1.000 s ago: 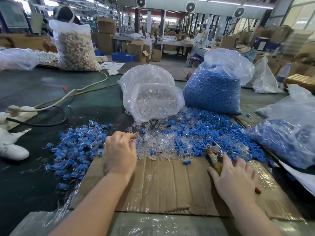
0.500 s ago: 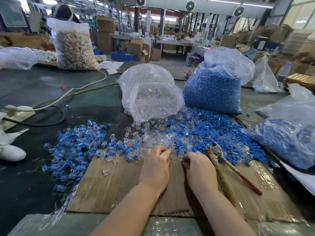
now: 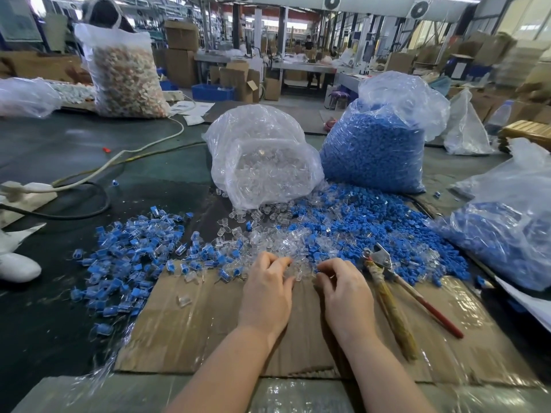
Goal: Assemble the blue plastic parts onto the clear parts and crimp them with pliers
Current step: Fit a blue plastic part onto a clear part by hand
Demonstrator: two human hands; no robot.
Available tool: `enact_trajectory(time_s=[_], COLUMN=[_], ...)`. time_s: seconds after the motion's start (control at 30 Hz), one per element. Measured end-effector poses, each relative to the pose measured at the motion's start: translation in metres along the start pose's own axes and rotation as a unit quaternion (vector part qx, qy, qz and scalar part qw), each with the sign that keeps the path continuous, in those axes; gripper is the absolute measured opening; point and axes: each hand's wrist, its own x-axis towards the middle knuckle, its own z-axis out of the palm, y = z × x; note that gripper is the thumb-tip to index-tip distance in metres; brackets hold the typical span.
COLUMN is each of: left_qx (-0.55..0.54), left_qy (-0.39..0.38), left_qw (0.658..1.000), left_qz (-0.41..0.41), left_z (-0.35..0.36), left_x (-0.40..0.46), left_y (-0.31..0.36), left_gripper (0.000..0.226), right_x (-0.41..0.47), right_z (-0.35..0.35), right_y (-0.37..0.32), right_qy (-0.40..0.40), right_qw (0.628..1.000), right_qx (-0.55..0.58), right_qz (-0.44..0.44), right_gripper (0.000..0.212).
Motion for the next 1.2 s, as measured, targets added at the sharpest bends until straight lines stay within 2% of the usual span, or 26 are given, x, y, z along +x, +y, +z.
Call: enact_trajectory(time_s=[0.13,0.43,0.6,0.73,0.87,0.97,1.1,1.2], left_qx=[-0.007,-0.043,-0.074,-0.075,-0.081,-0.108,-0.139,-0.164], left_qy=[0.001,0.015,0.030,0.034,0.033,0.023,0.002,-0.009], left_qw=[1.000,0.999,0.995,0.995,0.995,0.992,0.987,0.983], left_qz=[-0.013,-0.028,-0.059,-0.056,-0.039,-0.060,-0.081,-0.087], left_z=[0.000,-0.004,-0.005,-0.006,-0.008,-0.009,-0.011,-0.013], left_x=[0.000,-0.002,-0.003,-0.003,-0.003,-0.002,-0.002,-0.002], left_y=[0.000,0.001,0.001,0.000,0.000,0.000,0.001,0.001], left_gripper=[0.019,0.011,0.024,0.031,0.022,0.014,0.010,0.022], right_x=[-0.003,-0.004,-0.005,-0.007,-0.008,-0.008,-0.009,-0.009], right_z=[-0.002,-0.002,-0.004,-0.005,-0.006,-0.007,-0.006,-0.006], right_y=[0.000,-0.001,-0.001,-0.003,-0.004,-0.004,-0.006,-0.006], right_qy=[0.007,0.000,-0.003,0.002,0.006,-0.001,-0.031,-0.039], right_qw=[1.000,0.999,1.000,0.999,0.997,0.996,0.995,0.996], right_qx=[0.023,0.047,0.029,0.041,0.081,0.093,0.093,0.072], right_qz=[0.004,0.006,-0.005,-0.007,-0.004,-0.011,-0.019,-0.024], right_gripper=[0.006,0.010,0.021,0.021,0.009,0.001,0.007,0.010])
